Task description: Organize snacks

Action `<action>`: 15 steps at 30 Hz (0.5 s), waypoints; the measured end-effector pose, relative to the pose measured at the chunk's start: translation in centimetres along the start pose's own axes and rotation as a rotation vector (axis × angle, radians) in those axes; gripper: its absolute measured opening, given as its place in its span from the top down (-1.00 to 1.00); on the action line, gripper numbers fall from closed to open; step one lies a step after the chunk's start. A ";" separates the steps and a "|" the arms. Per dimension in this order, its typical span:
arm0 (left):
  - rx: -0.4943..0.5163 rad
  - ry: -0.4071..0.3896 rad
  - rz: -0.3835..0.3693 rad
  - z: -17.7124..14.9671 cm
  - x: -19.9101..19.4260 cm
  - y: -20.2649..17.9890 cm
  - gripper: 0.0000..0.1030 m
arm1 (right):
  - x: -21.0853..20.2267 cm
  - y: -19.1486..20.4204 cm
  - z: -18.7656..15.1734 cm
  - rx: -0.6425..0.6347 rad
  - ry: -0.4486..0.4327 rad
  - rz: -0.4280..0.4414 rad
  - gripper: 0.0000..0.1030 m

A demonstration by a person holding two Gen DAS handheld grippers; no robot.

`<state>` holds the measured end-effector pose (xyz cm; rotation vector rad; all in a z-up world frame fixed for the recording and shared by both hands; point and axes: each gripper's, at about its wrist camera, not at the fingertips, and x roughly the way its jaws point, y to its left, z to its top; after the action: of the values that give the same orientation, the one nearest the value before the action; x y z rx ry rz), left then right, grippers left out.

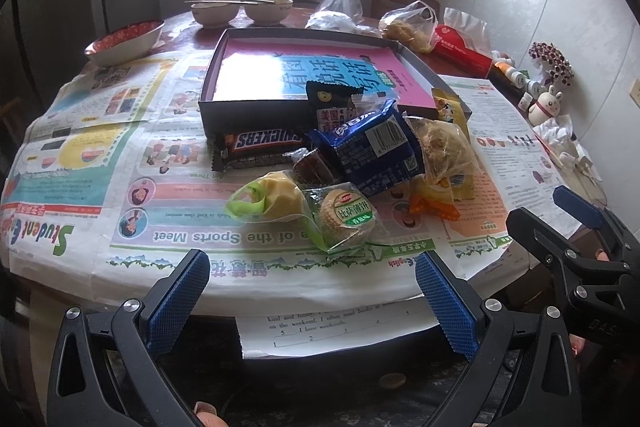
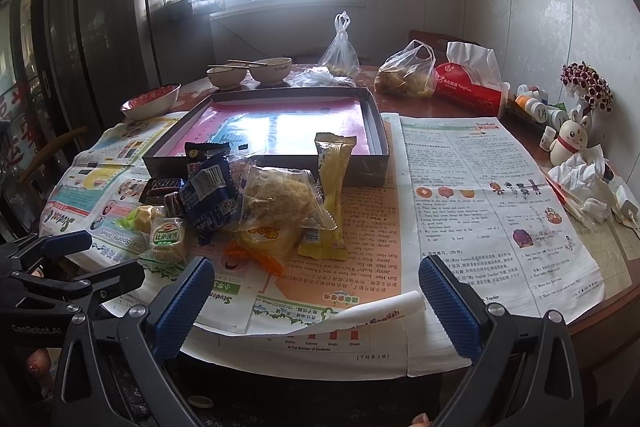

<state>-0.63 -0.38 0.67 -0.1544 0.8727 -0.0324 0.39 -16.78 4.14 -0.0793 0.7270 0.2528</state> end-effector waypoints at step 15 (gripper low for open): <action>0.022 0.029 -0.031 0.7 1.1 -1.7 -0.89 | 1.3 -1.6 0.7 0.039 0.015 0.023 -1.00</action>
<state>0.66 -2.03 0.55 -0.1472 0.8985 -0.0734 2.21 -17.94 3.73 -0.0355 0.7478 0.2600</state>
